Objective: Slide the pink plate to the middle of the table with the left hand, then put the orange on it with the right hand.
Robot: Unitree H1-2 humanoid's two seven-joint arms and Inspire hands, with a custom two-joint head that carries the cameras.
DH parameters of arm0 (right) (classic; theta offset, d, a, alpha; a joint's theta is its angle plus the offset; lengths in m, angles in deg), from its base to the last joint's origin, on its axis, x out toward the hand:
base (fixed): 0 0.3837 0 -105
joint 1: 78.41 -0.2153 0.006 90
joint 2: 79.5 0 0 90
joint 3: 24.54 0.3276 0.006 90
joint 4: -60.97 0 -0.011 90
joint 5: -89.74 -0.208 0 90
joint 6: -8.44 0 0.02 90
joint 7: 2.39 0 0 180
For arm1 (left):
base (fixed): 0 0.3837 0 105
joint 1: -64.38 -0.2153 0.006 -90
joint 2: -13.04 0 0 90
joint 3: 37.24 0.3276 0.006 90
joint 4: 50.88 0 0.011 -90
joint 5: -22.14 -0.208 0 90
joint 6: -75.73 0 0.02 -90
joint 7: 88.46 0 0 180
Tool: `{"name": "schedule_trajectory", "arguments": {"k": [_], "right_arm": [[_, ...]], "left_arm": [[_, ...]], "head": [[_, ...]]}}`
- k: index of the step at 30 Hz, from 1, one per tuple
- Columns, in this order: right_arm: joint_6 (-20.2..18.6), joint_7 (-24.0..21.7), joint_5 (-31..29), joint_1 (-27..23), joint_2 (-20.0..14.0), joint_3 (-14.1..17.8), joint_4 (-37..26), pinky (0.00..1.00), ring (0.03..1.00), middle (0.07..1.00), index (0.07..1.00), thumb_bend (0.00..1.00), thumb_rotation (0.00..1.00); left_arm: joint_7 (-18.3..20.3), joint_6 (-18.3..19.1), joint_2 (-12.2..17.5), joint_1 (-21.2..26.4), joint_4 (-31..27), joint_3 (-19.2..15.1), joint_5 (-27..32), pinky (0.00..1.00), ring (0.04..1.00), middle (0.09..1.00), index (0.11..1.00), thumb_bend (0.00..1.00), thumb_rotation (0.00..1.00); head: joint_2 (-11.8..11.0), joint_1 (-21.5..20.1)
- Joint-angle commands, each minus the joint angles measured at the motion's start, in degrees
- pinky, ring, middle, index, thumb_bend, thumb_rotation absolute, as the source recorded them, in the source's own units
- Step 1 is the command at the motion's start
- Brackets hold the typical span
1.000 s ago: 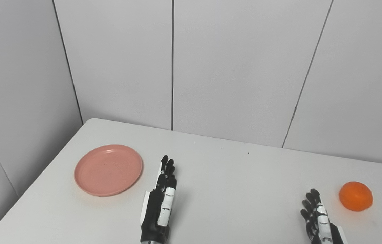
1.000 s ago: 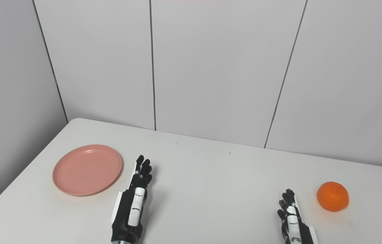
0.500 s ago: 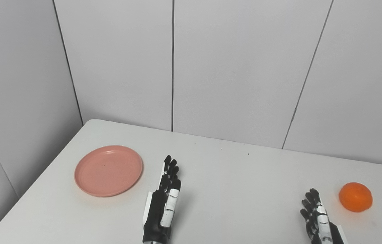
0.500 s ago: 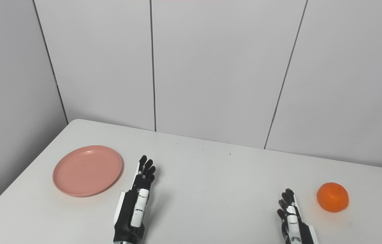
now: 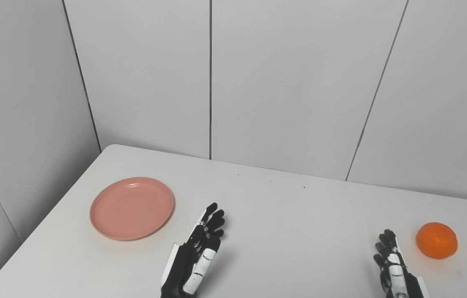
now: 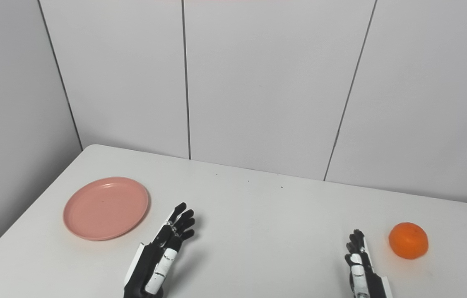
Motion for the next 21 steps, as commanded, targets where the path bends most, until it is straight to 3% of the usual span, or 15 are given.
{"name": "schedule_trajectory", "arguments": {"k": [1, 6, 9, 12, 15, 21], "right_arm": [[0.32, -0.28, -0.64, 6.72, 0.47, 0.29, 5.13, 1.00, 1.000, 0.990, 1.000, 0.57, 1.00], [0.67, -0.82, -1.43, 6.51, -0.06, 0.61, 6.16, 1.00, 1.000, 0.985, 0.998, 0.61, 0.99], [1.31, -0.86, -1.23, 6.39, -0.14, 0.51, 6.85, 1.00, 0.999, 0.982, 0.994, 0.63, 0.97], [2.00, -0.55, -0.61, 6.18, -0.04, 0.46, 7.78, 1.00, 0.993, 0.977, 0.990, 0.62, 0.96], [1.16, -0.22, -0.50, 6.19, 0.23, 0.50, 7.82, 1.00, 0.989, 0.971, 0.981, 0.62, 0.93], [0.88, -0.02, -0.33, 6.19, 0.31, 0.43, 7.99, 1.00, 0.985, 0.966, 0.975, 0.64, 0.84]], "left_arm": [[1.61, 2.69, 0.99, 0.58, -3.33, -0.56, 2.94, 0.90, 0.904, 0.909, 0.927, 0.91, 0.82], [3.46, 11.20, 4.07, 3.49, -11.80, -1.71, 9.20, 0.91, 0.904, 0.893, 0.912, 0.88, 0.75], [5.16, 13.95, 7.18, 6.05, -14.59, -2.68, 11.86, 0.93, 0.895, 0.887, 0.904, 0.84, 0.70], [7.89, 14.20, 11.10, 8.97, -14.83, -4.20, 14.62, 0.94, 0.896, 0.889, 0.911, 0.81, 0.69], [9.22, 14.73, 14.80, 11.76, -13.61, -6.29, 15.77, 0.89, 0.896, 0.873, 0.905, 0.86, 0.75], [11.12, 12.84, 19.00, 14.69, -9.10, -8.68, 15.78, 0.87, 0.900, 0.895, 0.902, 0.88, 0.76]], "head": [[0.00, 0.32], [-0.24, 0.84], [-0.57, 1.02], [-1.29, 1.15], [-1.66, 0.87], [-1.96, 0.43]]}}
